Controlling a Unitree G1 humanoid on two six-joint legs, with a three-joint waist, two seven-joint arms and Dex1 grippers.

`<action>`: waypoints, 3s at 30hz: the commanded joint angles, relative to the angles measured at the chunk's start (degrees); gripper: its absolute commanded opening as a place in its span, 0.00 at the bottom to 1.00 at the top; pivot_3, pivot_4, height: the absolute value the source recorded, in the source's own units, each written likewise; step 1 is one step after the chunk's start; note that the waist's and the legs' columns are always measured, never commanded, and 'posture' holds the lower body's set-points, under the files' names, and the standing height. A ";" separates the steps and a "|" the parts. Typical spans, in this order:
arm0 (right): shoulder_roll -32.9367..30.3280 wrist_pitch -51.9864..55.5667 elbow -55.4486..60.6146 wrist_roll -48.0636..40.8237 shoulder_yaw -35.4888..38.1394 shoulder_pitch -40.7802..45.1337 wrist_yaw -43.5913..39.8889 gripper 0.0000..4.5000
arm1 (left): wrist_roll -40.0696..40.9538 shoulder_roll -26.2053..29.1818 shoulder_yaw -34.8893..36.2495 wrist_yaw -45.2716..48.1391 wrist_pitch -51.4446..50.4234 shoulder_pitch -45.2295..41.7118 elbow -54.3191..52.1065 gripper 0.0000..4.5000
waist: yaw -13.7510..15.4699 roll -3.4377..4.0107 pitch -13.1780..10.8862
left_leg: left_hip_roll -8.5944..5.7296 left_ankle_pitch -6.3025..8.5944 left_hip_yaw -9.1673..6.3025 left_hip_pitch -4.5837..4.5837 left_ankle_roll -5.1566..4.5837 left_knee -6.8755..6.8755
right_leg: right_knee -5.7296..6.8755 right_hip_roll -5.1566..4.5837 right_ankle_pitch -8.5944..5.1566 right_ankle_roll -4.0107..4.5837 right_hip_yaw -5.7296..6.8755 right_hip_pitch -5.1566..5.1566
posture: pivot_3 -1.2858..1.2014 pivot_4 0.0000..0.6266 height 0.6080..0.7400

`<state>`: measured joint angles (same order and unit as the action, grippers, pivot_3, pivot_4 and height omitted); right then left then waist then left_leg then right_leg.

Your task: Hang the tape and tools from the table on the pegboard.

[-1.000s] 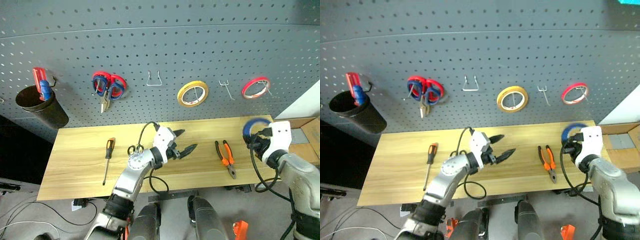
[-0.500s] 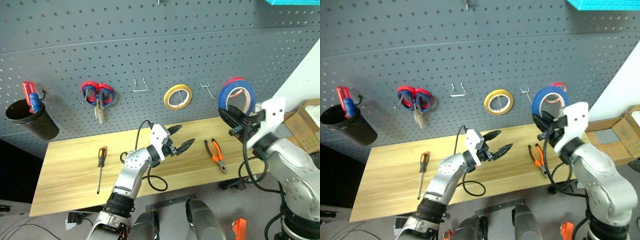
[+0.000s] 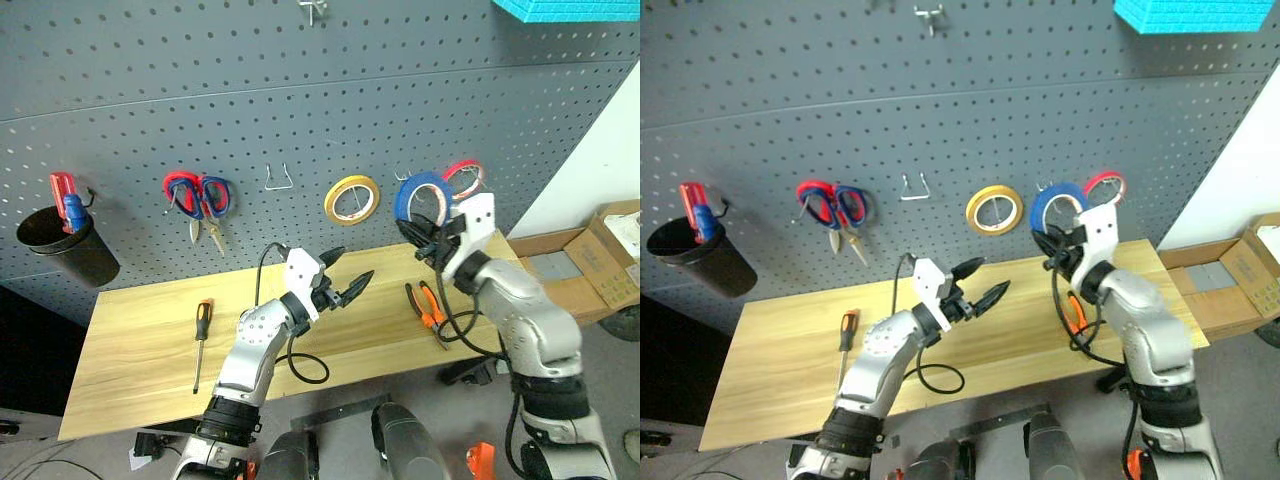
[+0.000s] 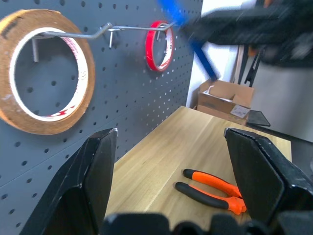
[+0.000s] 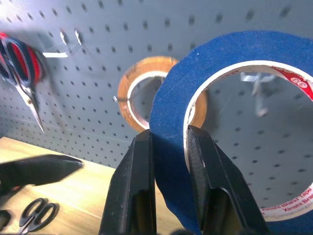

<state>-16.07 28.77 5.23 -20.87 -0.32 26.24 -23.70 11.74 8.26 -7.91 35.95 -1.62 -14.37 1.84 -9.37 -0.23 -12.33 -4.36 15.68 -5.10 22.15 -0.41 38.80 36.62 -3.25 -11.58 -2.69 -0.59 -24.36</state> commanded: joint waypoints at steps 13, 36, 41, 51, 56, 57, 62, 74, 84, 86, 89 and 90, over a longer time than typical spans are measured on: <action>2.15 -11.20 -15.63 5.02 1.75 7.49 -0.61 0.74 | 0.47 1.10 -0.08 -1.15 -2.40 -0.22 -4.59 0.83 | 0.82 -0.14 0.08 | 0.08 0.01 0.50 -0.35 -0.01 0.00 | 0.31 0.09 0.01 0.01 -0.36 -0.02 | 0.43 0.26 1.00; -6.25 18.09 -10.41 7.71 0.84 -10.36 7.62 0.99 | -2.20 13.73 -6.53 3.97 -14.72 15.89 -15.80 0.83 | 1.51 -0.72 -1.77 | 0.87 0.34 1.15 -0.59 -0.13 -0.04 | 0.23 0.08 -0.41 -0.02 -0.38 0.02 | 0.45 0.43 1.00; -6.18 17.76 -14.99 9.40 -0.68 -6.58 6.38 0.99 | -1.86 14.09 -5.83 3.14 -15.93 16.91 -17.68 0.83 | 2.11 -0.72 -1.82 | 0.88 0.43 1.11 -0.56 -0.18 -0.04 | 0.19 0.05 -0.44 0.01 -0.39 0.01 | 0.45 0.43 1.00; -4.57 14.93 -27.08 13.01 -3.56 -2.21 4.09 0.99 | -2.32 14.00 -5.65 1.82 -16.45 16.76 -18.23 0.83 | 2.86 -0.85 -1.97 | 0.91 0.42 1.15 -0.58 -0.18 -0.02 | 0.15 0.07 -0.44 0.00 -0.36 0.02 | 0.46 0.43 1.00; -4.63 14.15 -28.63 13.86 -3.84 -1.44 2.74 0.81 | -1.88 13.70 -4.86 1.18 -16.63 15.78 -17.80 0.83 | 3.06 -0.99 -2.05 | 0.92 0.42 1.12 -0.60 -0.17 -0.02 | 0.13 0.07 -0.44 -0.01 -0.35 0.06 | 0.47 0.41 1.00; -4.72 14.45 -28.46 13.93 -3.87 -1.26 2.56 0.74 | -1.79 13.64 -4.82 1.20 -16.69 15.62 -17.71 0.83 | 3.09 -0.99 -2.05 | 0.92 0.42 1.11 -0.60 -0.17 -0.02 | 0.13 0.07 -0.44 -0.01 -0.35 0.06 | 0.47 0.41 1.00; -6.65 16.86 -24.88 14.69 -5.14 -0.69 -0.23 0.52 | -1.29 13.02 -4.49 1.15 -16.84 14.62 -16.85 0.83 | 3.41 -0.99 -2.04 | 0.92 0.43 1.11 -0.58 -0.17 -0.02 | 0.12 0.06 -0.44 -0.01 -0.34 0.05 | 0.47 0.37 1.00; -10.44 21.67 20.84 -14.64 -0.74 2.48 -24.40 0.52 | 3.48 2.24 9.44 -8.74 -0.07 9.79 -17.66 0.83 | 5.03 -1.00 -1.94 | 0.93 0.43 1.18 0.31 -0.09 0.04 | 0.15 0.07 -0.14 0.15 -0.21 -0.88 | 0.48 0.30 1.00; 14.88 -6.73 -0.47 1.35 -3.27 29.77 -1.26 0.51 | 1.11 -1.11 10.90 -15.87 5.77 10.52 -17.93 0.83 | 6.26 -1.14 -1.60 | 0.93 0.31 1.21 0.44 0.13 0.02 | 0.23 0.09 0.24 0.45 -0.16 -1.17 | 0.50 0.29 1.00; 17.89 -13.11 -6.50 5.69 -4.89 31.23 1.53 0.51 | 0.74 -1.45 10.68 -16.78 5.97 10.76 -17.75 0.83 | 6.51 -1.14 -1.59 | 0.91 0.29 1.20 0.50 0.17 0.01 | 0.22 0.09 0.25 0.46 -0.18 -1.23 | 0.50 0.29 1.00; 20.35 -21.25 -14.80 10.16 -5.80 32.58 4.10 0.51 | 0.06 -1.40 9.96 -17.09 6.78 11.52 -17.85 0.83 | 7.04 -1.17 -1.57 | 0.86 0.16 1.26 0.73 0.39 0.02 | 0.23 0.07 0.27 0.50 -0.21 -1.45 | 0.50 0.29 1.00; 20.97 -23.58 -17.22 11.15 -5.55 33.14 5.31 0.51 | -0.02 -1.40 9.83 -17.20 6.76 11.79 -18.10 0.83 | 7.24 -1.17 -1.57 | 0.87 0.16 1.29 0.75 0.40 0.02 | 0.23 0.07 0.28 0.51 -0.22 -1.50 | 0.51 0.29 1.00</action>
<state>4.22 10.86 -11.67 -11.28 -6.64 56.61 -20.16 12.24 6.92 2.48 19.18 3.52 -2.82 -14.26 -2.13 -1.40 -13.91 -3.49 15.84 -3.82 22.93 0.00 38.81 36.86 -3.18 -11.30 -2.18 -0.80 -25.90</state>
